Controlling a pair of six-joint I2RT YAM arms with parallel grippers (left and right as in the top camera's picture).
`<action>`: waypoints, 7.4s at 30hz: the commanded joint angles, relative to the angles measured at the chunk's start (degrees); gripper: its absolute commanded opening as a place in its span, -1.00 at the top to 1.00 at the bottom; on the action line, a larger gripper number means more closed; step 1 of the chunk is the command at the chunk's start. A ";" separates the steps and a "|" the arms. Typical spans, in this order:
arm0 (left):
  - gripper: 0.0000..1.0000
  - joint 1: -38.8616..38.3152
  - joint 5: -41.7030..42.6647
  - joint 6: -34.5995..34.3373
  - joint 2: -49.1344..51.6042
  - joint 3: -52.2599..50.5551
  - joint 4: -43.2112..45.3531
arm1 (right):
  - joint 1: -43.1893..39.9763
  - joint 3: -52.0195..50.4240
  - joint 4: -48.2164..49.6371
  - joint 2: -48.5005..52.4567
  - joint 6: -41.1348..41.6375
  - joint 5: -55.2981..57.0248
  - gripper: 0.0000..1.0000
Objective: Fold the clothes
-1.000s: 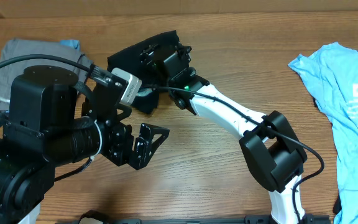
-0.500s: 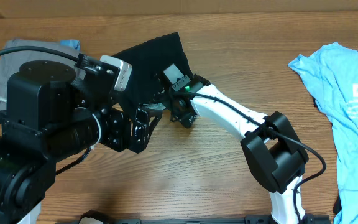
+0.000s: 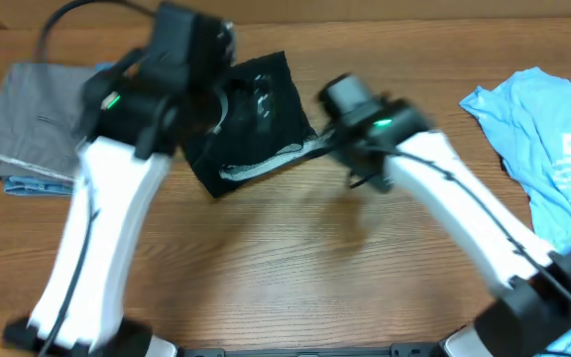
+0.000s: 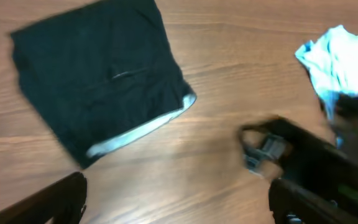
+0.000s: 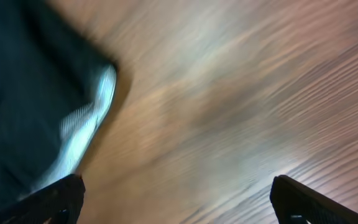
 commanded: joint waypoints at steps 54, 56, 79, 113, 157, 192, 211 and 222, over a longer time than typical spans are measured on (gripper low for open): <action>0.92 -1.86 -4.92 -10.16 44.50 0.07 26.91 | -31.87 0.33 -3.78 -2.67 -15.69 5.44 -1.00; 0.92 -1.88 -4.98 -6.93 45.57 0.07 24.09 | -31.87 0.33 -3.78 -2.67 -15.69 5.42 -1.00; 0.92 -13.49 -4.76 17.66 46.07 0.07 -10.64 | -31.85 0.33 -3.78 -2.67 -15.69 5.42 -1.00; -1.00 23.78 15.08 -0.02 8.85 -19.04 -8.66 | -31.85 0.33 4.81 -2.36 -30.71 -6.34 -1.00; -1.00 11.89 5.99 -27.58 -4.35 -69.83 41.46 | -10.25 0.33 39.26 19.47 -71.12 -37.24 0.92; -1.00 11.87 7.41 -36.09 -0.35 -78.82 69.13 | -4.87 0.26 37.73 33.33 -71.32 -37.29 0.92; -0.98 12.22 20.96 -31.50 3.45 -79.10 75.56 | -4.87 0.26 36.24 33.33 -71.32 -37.27 0.92; -0.86 18.51 26.73 -24.70 -4.24 -79.12 71.10 | -4.87 0.26 35.69 33.33 -71.32 -37.29 0.92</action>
